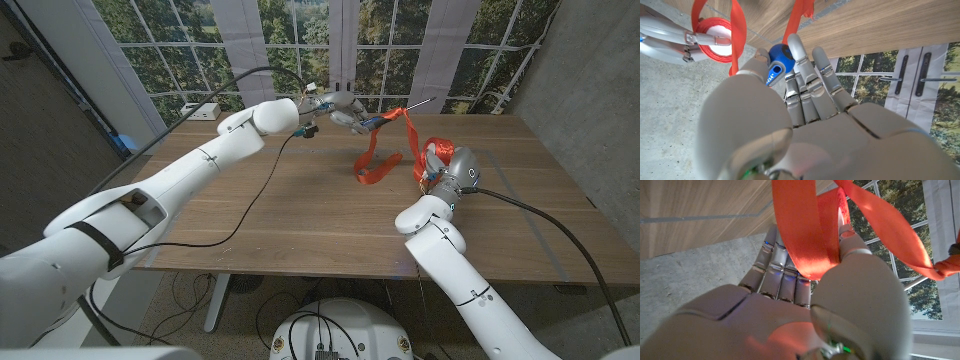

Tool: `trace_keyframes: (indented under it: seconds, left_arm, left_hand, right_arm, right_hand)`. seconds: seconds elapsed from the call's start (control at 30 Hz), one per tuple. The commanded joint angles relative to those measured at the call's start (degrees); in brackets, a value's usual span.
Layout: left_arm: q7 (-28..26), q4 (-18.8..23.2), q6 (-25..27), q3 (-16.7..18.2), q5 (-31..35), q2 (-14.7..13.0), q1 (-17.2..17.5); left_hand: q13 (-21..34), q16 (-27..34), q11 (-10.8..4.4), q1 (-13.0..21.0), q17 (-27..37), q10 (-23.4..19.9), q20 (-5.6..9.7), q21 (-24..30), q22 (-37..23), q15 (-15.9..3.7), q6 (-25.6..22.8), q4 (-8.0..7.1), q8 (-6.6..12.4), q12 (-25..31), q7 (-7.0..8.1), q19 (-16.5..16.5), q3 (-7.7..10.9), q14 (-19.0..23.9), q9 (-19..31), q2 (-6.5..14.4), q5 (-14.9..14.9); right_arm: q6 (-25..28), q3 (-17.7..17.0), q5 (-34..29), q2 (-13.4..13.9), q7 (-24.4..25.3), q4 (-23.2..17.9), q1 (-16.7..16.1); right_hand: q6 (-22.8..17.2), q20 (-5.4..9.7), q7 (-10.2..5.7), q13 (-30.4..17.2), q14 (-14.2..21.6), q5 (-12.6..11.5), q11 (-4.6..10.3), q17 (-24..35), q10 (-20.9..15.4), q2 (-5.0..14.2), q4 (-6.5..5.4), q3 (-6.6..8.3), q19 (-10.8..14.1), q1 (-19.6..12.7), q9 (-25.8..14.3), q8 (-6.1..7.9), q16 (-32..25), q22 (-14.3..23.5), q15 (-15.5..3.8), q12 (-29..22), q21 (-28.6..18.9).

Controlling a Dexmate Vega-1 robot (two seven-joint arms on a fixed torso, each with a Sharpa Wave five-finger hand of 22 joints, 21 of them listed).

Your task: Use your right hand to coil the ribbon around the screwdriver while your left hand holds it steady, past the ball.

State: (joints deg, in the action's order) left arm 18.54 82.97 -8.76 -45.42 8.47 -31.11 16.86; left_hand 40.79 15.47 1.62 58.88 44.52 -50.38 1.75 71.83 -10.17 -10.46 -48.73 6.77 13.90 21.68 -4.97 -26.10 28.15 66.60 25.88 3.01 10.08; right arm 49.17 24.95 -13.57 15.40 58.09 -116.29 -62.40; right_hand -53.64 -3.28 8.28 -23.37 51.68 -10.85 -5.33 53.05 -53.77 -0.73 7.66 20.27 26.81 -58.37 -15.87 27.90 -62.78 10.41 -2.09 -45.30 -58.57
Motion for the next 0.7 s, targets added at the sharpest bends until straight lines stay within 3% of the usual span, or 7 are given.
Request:
trace_keyframes:
  seconds: [0.03,0.43,0.7]
  left_arm:
    - [3.3,-0.2,-2.3,0.6,-2.1,-0.8,0.1]
    - [5.6,-0.4,-4.8,1.6,-4.1,-1.9,0.6]
    - [7.1,-1.0,-7.1,2.8,-7.0,-2.8,1.5]
  left_hand:
    - [4.5,-0.1,-9.78,5.3,0.2,-10.1,-0.22,0.1,0.0,-2.50,-8.9,1.88,0.27,0.0,4.11,0.0,5.13,1.5,1.7,5.8,0.4]
    - [4.6,-0.1,-9.77,5.3,0.3,-10.1,-0.26,0.1,0.0,-2.46,-8.9,1.82,0.21,0.0,4.18,0.0,5.15,1.4,1.8,5.9,0.5]
    - [4.6,-0.2,-9.77,5.2,0.4,-10.1,-0.21,0.1,-0.1,-2.54,-8.9,1.83,0.16,-0.1,4.33,0.2,5.19,1.3,1.8,5.8,0.5]
  right_arm:
    - [0.2,-1.5,1.8,1.1,0.5,5.8,4.9]
    - [2.5,-0.8,2.4,3.5,-0.7,10.4,10.6]
    - [1.1,-0.8,4.4,5.2,-3.5,12.2,13.9]
  right_hand:
    - [-12.9,0.19,-1.87,-6.3,2.8,-0.1,2.88,0.3,-6.7,5.11,1.33,3.07,-0.1,-4.2,-7.6,5.24,-0.6,0.0,-6.79,-5.3,-0.6]
    - [-12.8,0.35,-2.08,-6.4,2.6,0.0,3.24,-0.5,-6.5,5.34,1.31,2.59,-0.3,-4.2,-7.5,5.11,-0.7,0.0,-7.01,-5.3,-0.6]
    - [-12.7,0.50,-2.16,-6.4,2.2,0.1,3.36,-0.7,-6.1,5.61,1.25,2.25,-0.5,-4.2,-7.5,5.05,-0.8,0.0,-7.41,-5.1,-0.7]
